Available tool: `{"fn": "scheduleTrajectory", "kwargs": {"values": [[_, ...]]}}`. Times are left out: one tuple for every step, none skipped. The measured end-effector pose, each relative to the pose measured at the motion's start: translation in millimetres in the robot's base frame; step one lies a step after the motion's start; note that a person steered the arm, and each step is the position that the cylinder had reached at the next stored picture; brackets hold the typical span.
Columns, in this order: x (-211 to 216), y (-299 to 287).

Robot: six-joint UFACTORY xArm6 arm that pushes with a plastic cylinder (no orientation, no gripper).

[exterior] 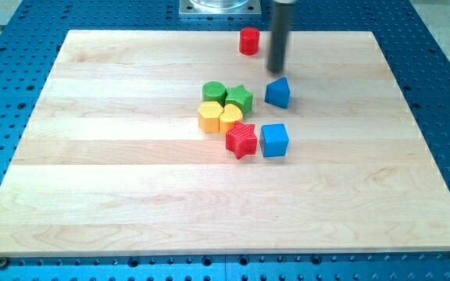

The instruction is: Slide the triangle to the bottom left of the red circle

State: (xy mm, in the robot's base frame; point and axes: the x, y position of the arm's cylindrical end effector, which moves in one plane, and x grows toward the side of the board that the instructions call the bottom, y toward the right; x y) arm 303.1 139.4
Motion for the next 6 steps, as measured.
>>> {"fn": "scheduleTrajectory", "kwargs": {"values": [[62,31],[73,-57],[71,-119],[84,-121],[48,-128],[32,-140]]}}
